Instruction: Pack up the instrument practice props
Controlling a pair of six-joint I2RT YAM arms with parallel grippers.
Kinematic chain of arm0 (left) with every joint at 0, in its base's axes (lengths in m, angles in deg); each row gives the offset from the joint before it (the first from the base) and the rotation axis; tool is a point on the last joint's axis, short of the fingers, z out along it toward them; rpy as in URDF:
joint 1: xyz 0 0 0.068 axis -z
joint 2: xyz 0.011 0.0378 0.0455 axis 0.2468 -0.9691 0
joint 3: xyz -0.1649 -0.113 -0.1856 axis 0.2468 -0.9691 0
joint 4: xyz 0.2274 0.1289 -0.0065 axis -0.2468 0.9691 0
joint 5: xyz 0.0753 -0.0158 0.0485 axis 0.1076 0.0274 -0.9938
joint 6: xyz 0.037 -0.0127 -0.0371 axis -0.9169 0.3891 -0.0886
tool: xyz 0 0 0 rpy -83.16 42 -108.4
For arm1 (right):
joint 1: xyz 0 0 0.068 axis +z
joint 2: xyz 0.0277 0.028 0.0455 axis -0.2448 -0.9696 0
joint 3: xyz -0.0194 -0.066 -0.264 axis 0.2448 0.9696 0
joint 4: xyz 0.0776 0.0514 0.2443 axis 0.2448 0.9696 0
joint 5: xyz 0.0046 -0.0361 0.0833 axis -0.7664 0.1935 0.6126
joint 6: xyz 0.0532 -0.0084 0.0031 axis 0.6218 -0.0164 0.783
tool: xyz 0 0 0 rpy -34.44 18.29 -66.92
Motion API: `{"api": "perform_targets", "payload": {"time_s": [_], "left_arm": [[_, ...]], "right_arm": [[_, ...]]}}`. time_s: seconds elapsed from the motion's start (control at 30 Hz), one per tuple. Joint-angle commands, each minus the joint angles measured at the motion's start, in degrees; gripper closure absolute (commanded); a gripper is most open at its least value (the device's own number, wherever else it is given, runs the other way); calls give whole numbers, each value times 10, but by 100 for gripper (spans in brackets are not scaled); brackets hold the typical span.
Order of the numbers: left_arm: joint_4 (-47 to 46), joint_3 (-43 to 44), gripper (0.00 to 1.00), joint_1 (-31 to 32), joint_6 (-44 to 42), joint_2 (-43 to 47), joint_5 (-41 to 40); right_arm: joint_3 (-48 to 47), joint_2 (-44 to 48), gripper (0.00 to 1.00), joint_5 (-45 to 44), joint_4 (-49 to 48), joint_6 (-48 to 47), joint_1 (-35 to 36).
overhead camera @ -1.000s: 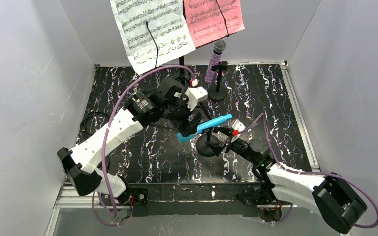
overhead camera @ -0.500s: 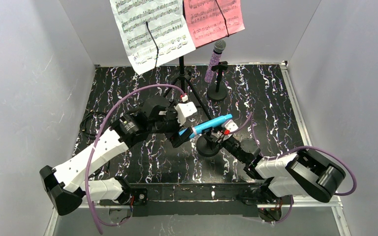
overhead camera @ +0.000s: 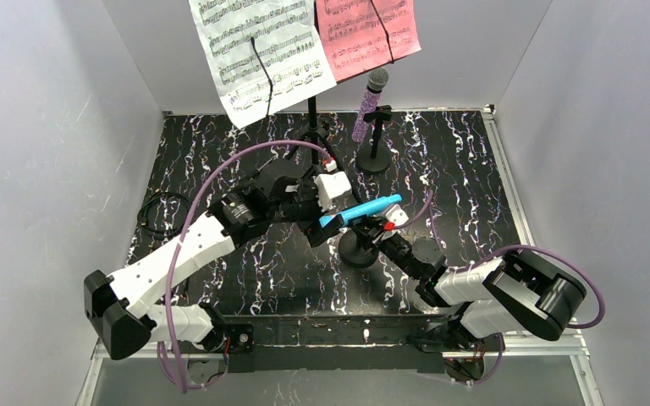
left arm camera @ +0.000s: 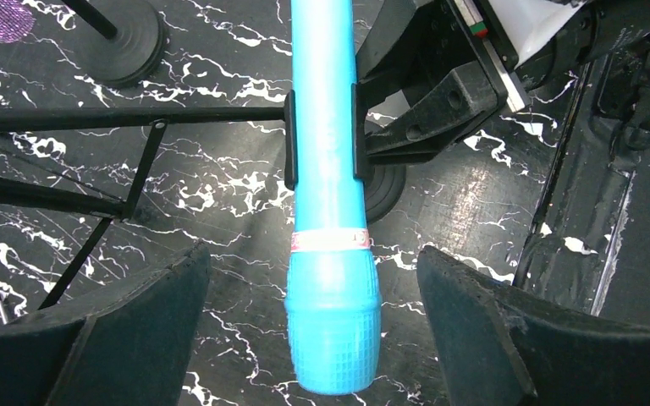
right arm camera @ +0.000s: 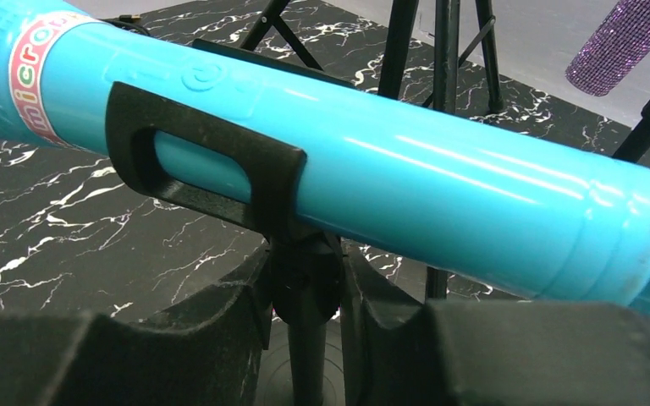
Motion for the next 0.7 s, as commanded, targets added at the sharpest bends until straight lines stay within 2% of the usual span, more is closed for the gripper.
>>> {"api": "perform_targets", "payload": {"time_s": [0.0,0.27,0.67], "left_arm": [[-1,13,10,3,-15,-19,7],[30,37,10,4,-20,-53,-25],[69,92,9,13,-61,-122,-62]], "right_arm": [[-26,-9,68,2,-47,5,-1],[-31,-9,97,10,-27,3,-1],[-34,-11,99,18,-13,1,3]]}}
